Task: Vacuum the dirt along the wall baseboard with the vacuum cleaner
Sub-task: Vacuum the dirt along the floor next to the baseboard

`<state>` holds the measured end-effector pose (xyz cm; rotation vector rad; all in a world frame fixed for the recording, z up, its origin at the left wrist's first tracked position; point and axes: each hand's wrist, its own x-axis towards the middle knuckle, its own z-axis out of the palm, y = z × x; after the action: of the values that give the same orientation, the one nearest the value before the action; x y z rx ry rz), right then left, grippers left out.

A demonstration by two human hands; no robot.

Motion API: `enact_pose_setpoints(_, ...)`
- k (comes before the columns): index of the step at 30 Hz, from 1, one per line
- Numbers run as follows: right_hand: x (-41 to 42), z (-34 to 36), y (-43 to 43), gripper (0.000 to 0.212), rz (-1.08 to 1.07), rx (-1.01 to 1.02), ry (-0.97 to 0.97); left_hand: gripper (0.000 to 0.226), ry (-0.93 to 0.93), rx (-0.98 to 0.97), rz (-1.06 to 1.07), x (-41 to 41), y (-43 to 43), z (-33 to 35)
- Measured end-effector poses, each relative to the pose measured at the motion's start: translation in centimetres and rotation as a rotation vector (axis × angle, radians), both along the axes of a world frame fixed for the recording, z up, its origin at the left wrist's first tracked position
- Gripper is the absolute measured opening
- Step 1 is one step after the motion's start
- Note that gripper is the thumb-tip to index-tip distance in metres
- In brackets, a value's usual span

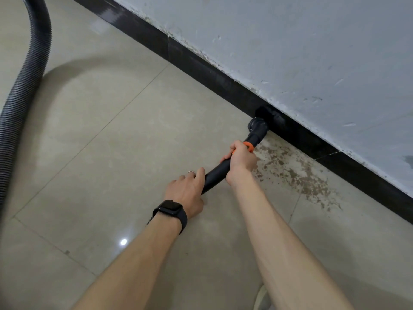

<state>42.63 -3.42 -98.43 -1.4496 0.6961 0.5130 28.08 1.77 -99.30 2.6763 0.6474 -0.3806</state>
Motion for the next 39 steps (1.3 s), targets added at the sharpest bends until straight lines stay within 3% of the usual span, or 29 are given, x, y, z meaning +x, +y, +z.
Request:
enact_pose_setpoints(6, -0.6, 1.1, 5.2, 0.017, 0.273, -0.111, -0.01, 0.045, 0.003, -0.21, 0.209, -1.6, 2.2, 0.3)
enact_pose_setpoints(10, -2.0, 1.5, 7.3, 0.032, 0.318, -0.185, -0.039, 0.049, 0.035, -0.355, 0.269, -2.7, 4.5, 0.9)
enact_pose_setpoints(16, -4.8, 1.4, 6.6, 0.03, 0.343, -0.219, -0.061, 0.049, 0.096, -0.506, 0.291, -5.0, 5.4, 1.6)
enact_pose_setpoints(22, -4.0, 2.3, 7.2, 0.038, 0.621, -0.47, -0.222, 0.04, 0.012, -0.936, 0.502, -4.2, 3.6, 2.8)
enact_pose_setpoints(29, -0.6, 3.1, 7.6, 0.046, 0.773, -0.739, -0.303, 0.034, 0.003, -1.19, 0.621, -0.7, 2.2, 3.1)
enact_pose_setpoints(32, 0.0, 2.3, 6.6, 0.044, 0.778, -0.752, -0.296, 0.031, 0.022, -1.19, 0.647, 0.1, 1.2, 2.3)
enact_pose_setpoints(39, 0.4, 0.4, 2.6, 0.039, 0.643, -0.641, -0.264, 0.029, 0.09, -0.96, 0.524, 0.5, -0.8, 0.7)
